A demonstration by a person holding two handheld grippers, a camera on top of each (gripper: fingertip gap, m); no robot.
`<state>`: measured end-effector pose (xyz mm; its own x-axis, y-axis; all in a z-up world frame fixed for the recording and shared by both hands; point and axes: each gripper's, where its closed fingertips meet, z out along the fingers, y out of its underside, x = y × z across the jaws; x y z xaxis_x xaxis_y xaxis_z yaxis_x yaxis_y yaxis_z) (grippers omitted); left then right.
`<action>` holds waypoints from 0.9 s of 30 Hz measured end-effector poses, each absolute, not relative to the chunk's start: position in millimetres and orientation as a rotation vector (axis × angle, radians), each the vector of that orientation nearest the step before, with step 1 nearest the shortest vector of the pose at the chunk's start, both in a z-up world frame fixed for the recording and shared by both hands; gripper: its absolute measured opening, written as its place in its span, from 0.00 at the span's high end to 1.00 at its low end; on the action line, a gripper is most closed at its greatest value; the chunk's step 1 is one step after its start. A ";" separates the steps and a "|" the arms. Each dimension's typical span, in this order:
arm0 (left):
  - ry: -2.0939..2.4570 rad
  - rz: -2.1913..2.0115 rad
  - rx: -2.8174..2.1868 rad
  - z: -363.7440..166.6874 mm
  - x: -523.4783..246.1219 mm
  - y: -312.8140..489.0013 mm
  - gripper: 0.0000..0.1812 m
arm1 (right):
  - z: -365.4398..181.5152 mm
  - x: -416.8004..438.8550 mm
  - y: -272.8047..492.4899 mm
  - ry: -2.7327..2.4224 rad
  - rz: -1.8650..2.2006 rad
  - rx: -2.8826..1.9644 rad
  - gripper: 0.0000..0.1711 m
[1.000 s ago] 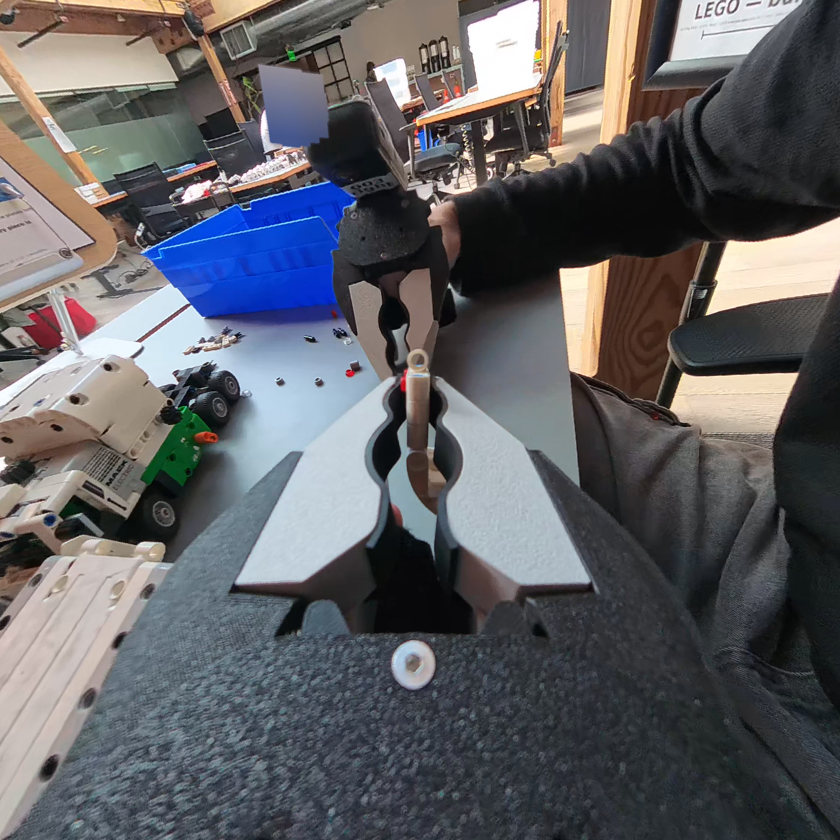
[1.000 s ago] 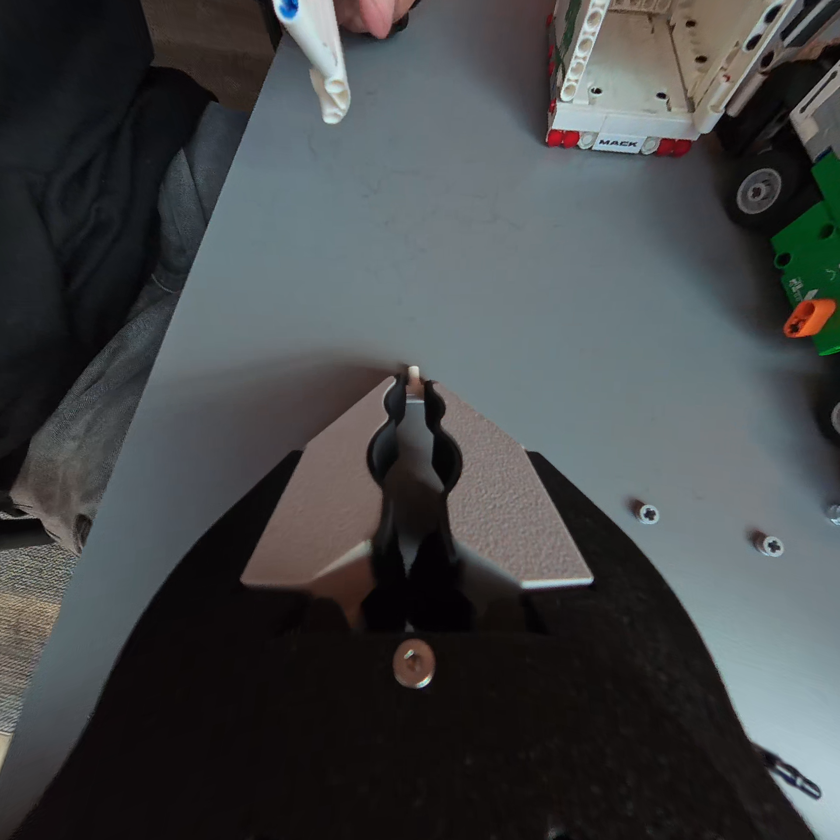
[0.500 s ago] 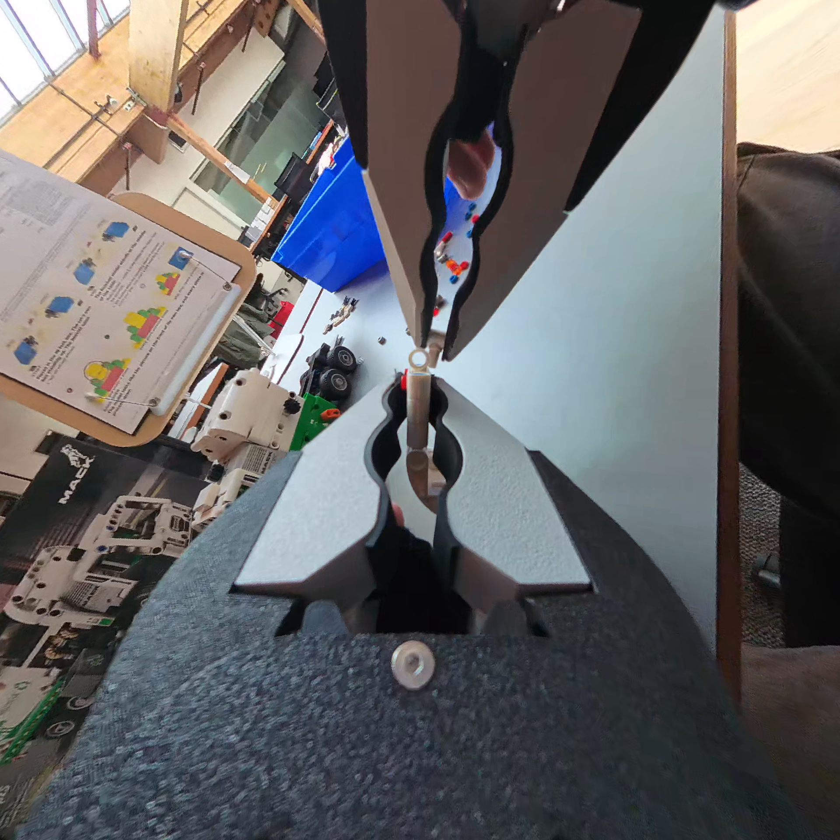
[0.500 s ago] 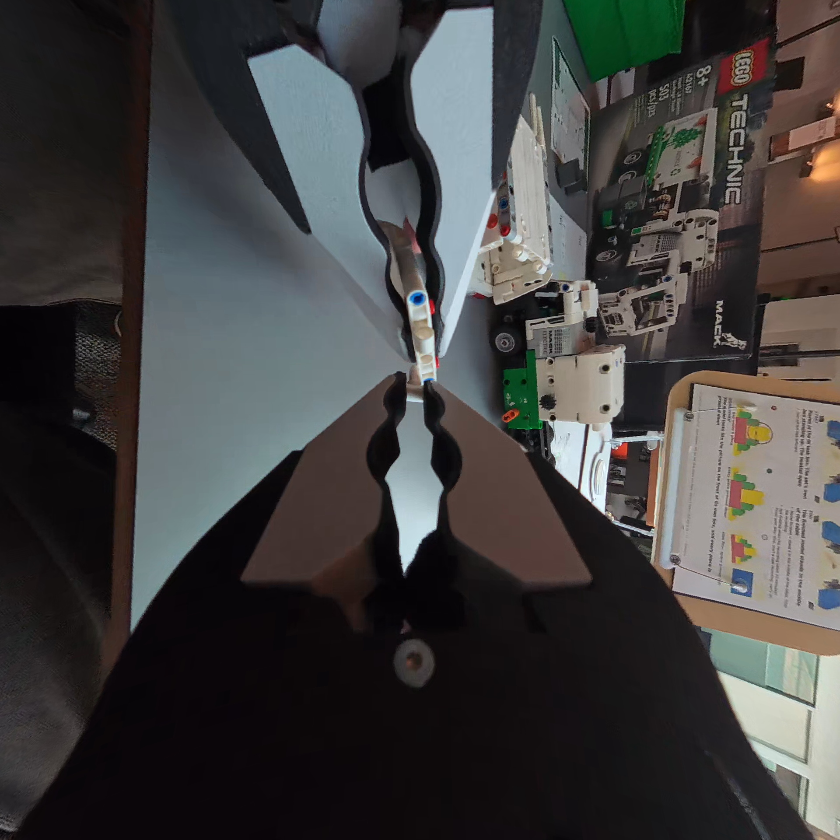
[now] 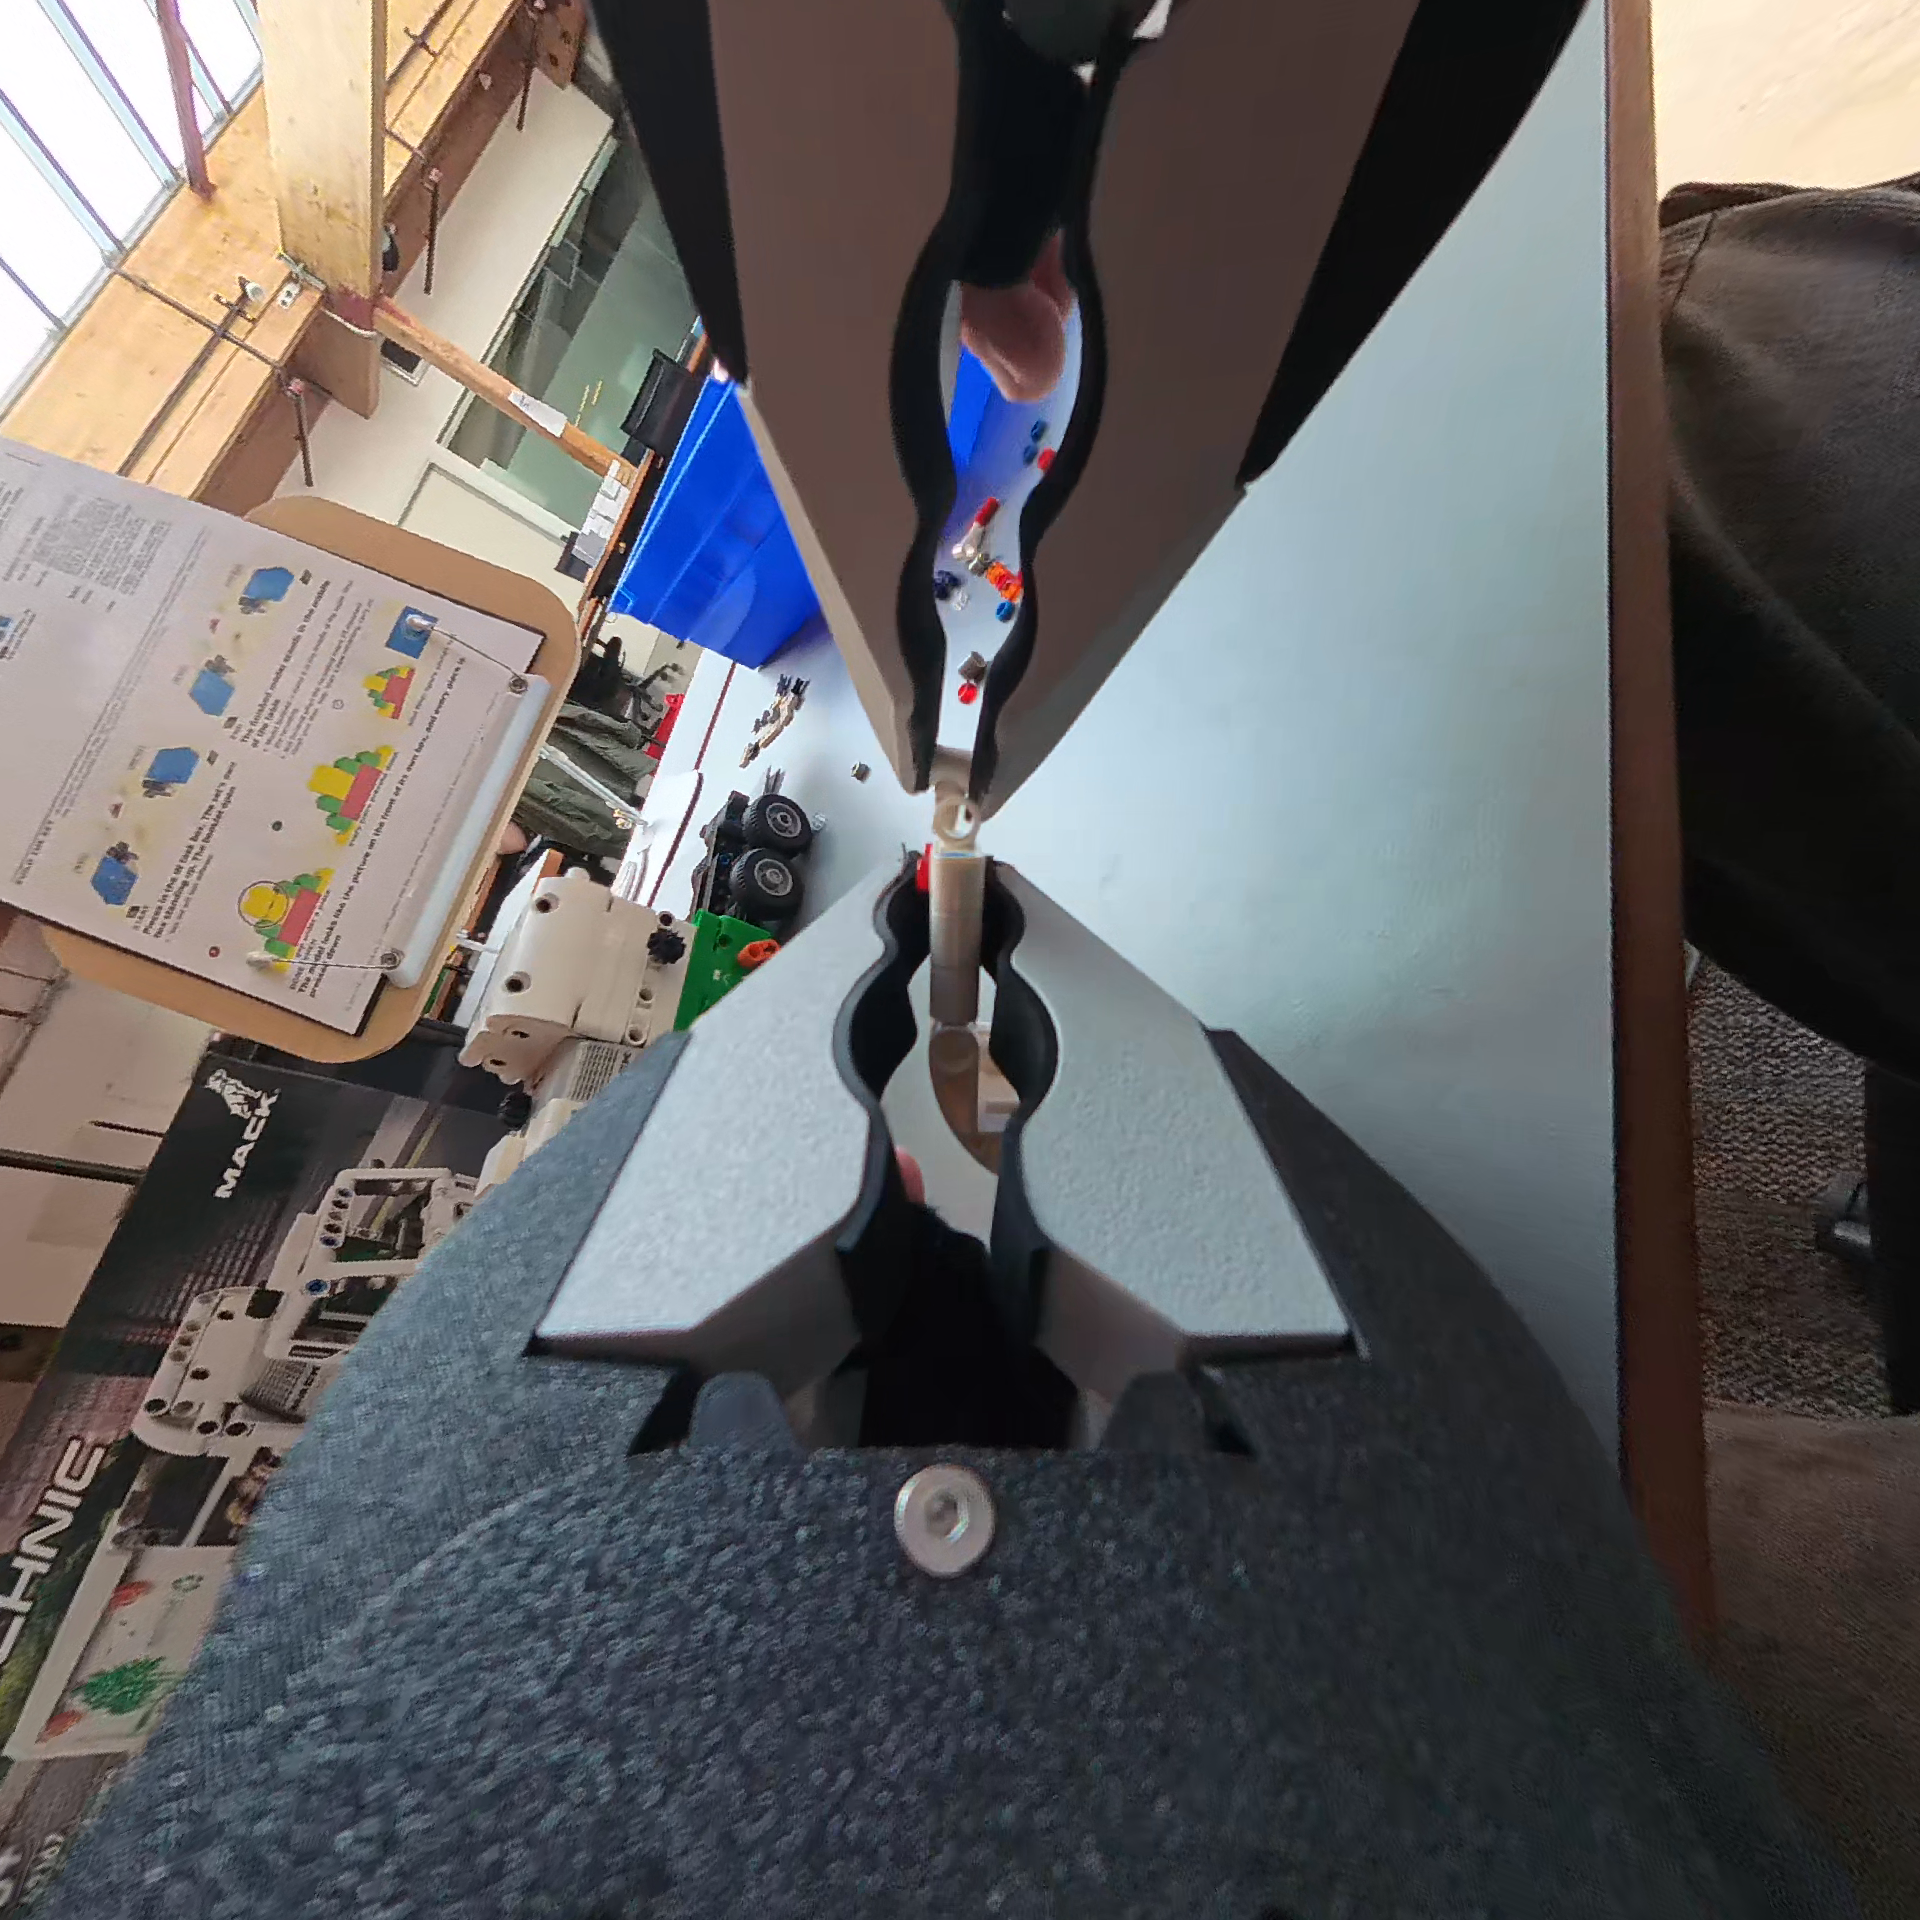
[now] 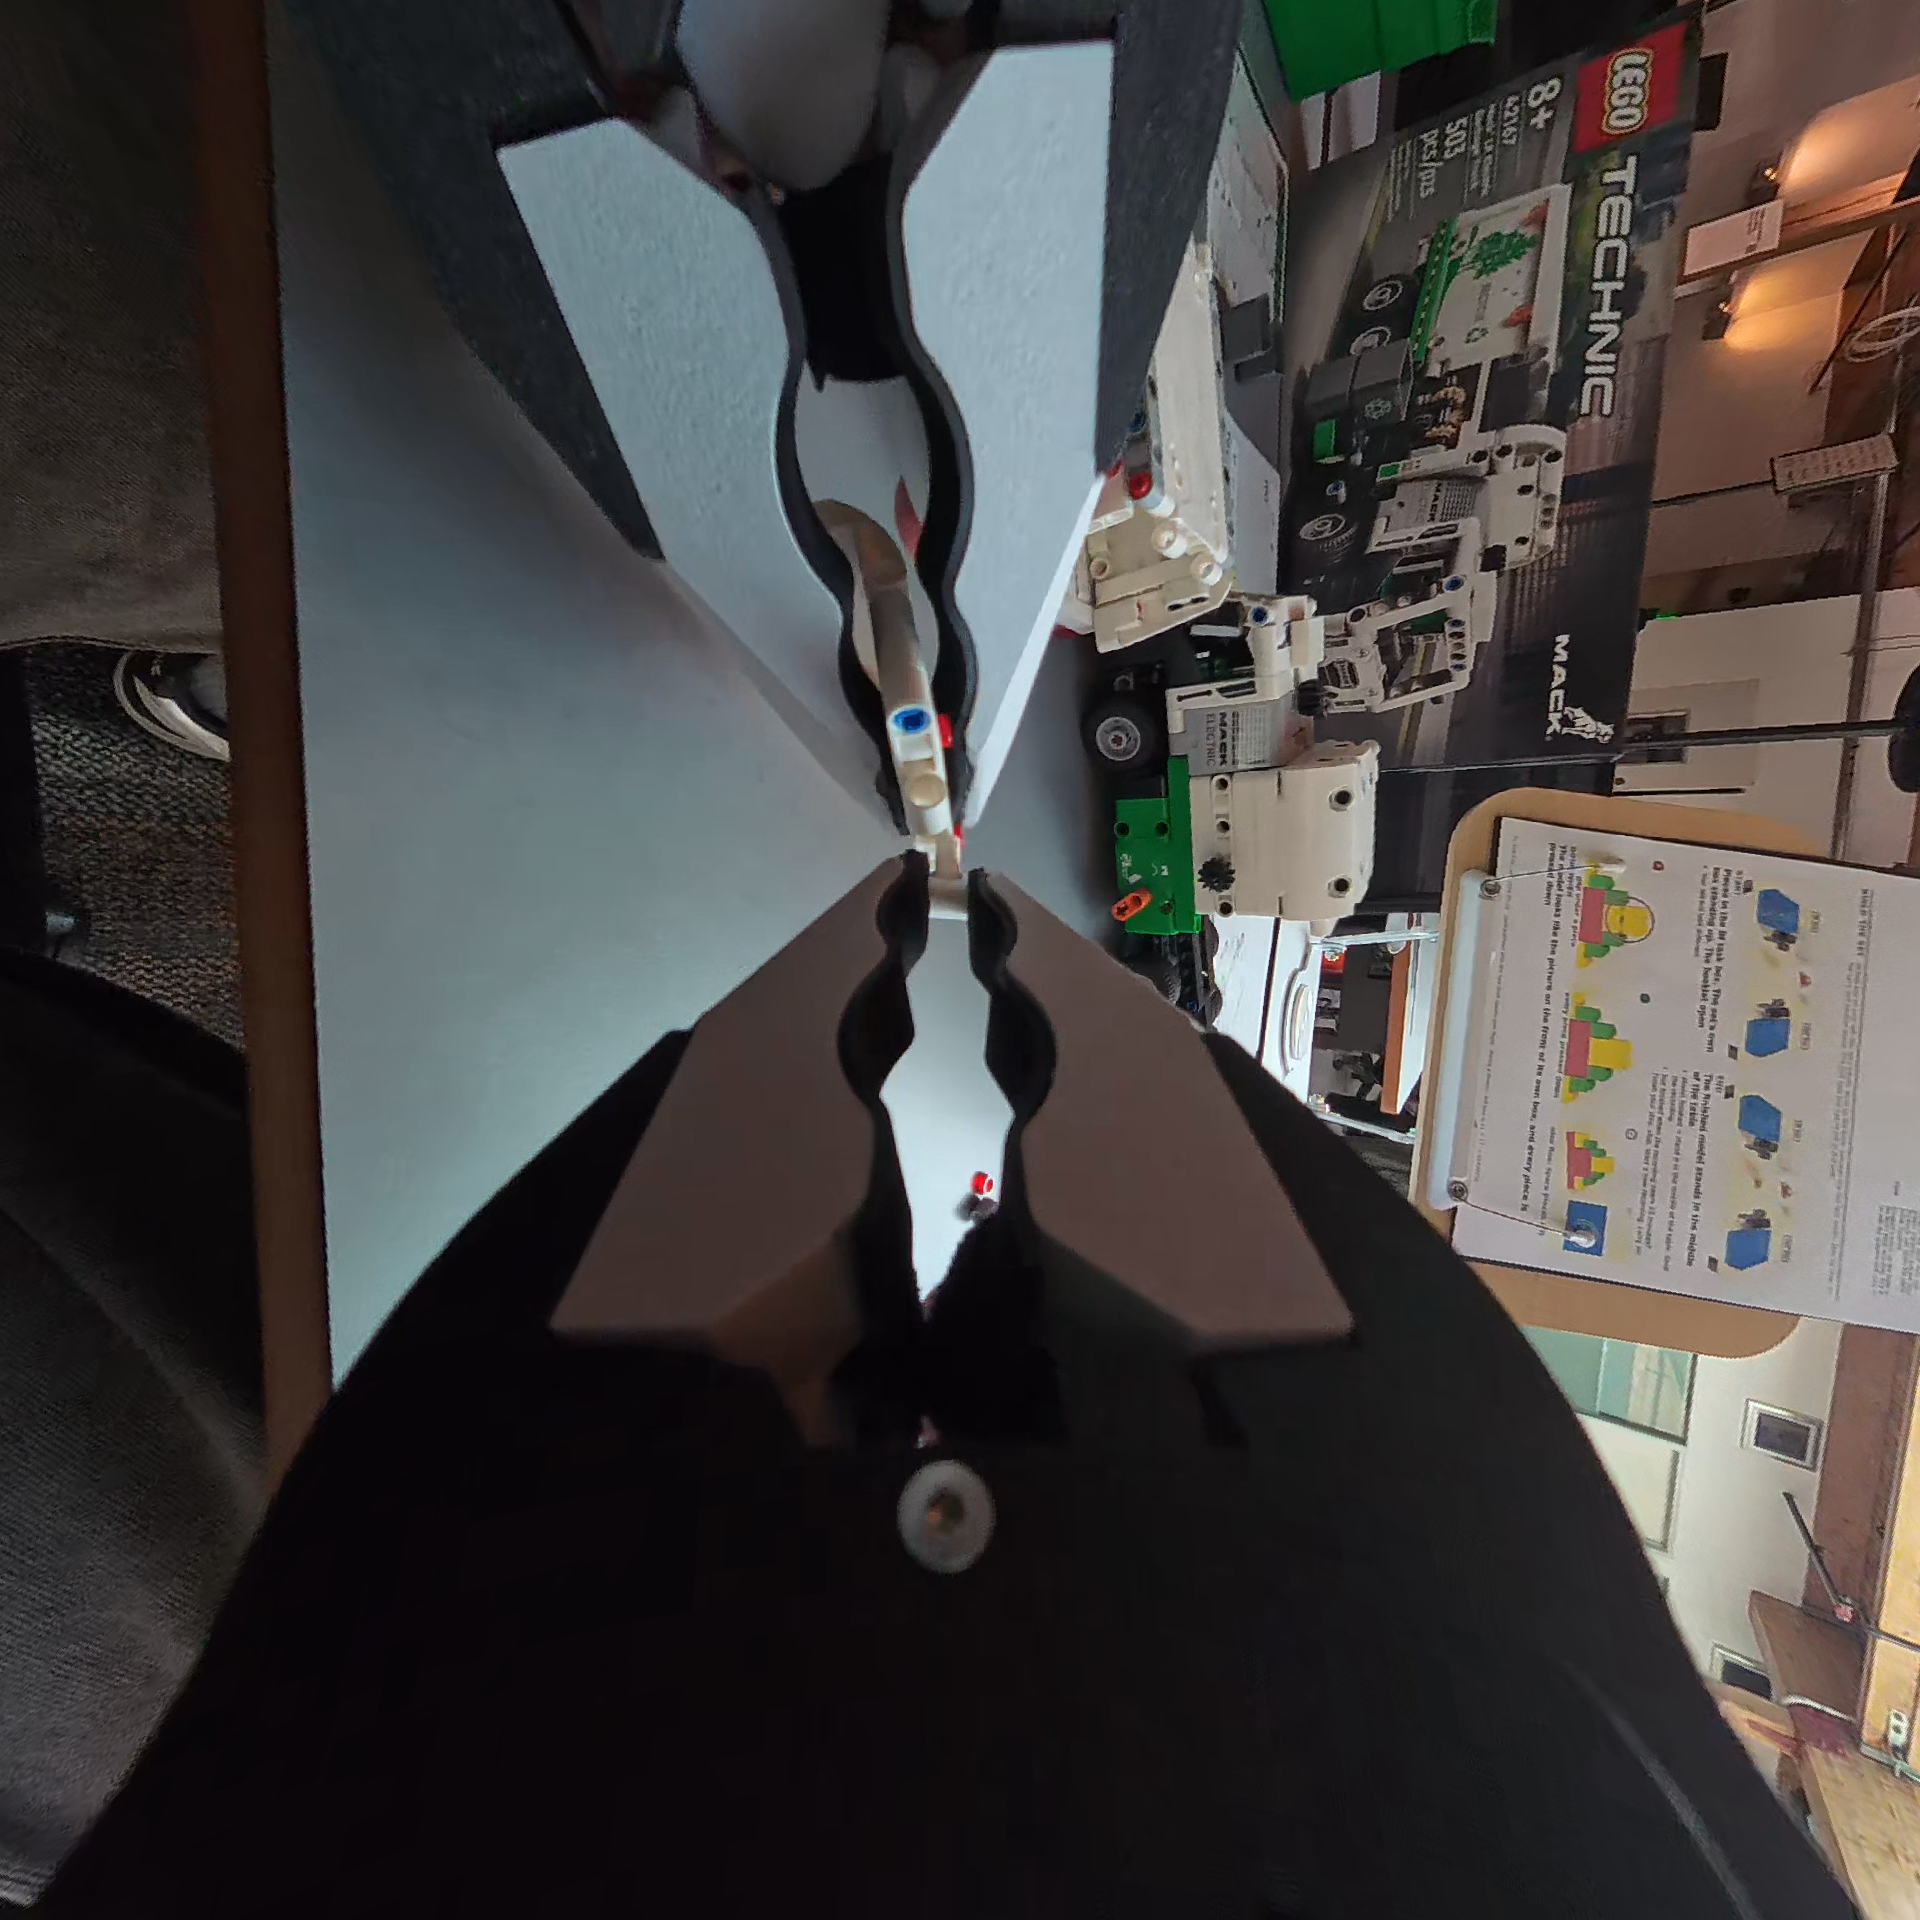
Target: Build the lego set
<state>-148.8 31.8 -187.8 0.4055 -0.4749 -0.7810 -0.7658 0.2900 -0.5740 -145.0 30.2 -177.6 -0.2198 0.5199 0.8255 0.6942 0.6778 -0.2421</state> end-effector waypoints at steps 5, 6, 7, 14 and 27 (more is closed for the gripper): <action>1.253 0.345 -1.337 -191.1 -148.6 33.1 0.97 | -182.6 -144.2 27.3 -1.908 -0.290 -0.925 0.97; 1.253 0.349 -1.327 -190.2 -147.9 32.6 0.97 | -182.5 -143.7 27.2 -1.904 -0.265 -0.946 0.97; 1.256 0.369 -1.309 -189.5 -147.5 32.1 0.97 | -181.8 -143.6 26.5 -1.900 -0.222 -0.972 0.97; 1.337 0.631 -1.115 -190.4 -144.6 28.2 0.97 | -187.1 -140.2 20.8 -1.865 0.213 -1.249 0.97; 1.379 0.861 -0.960 -189.1 -145.0 24.7 0.98 | -189.9 -140.6 15.5 -1.666 0.669 -1.540 0.96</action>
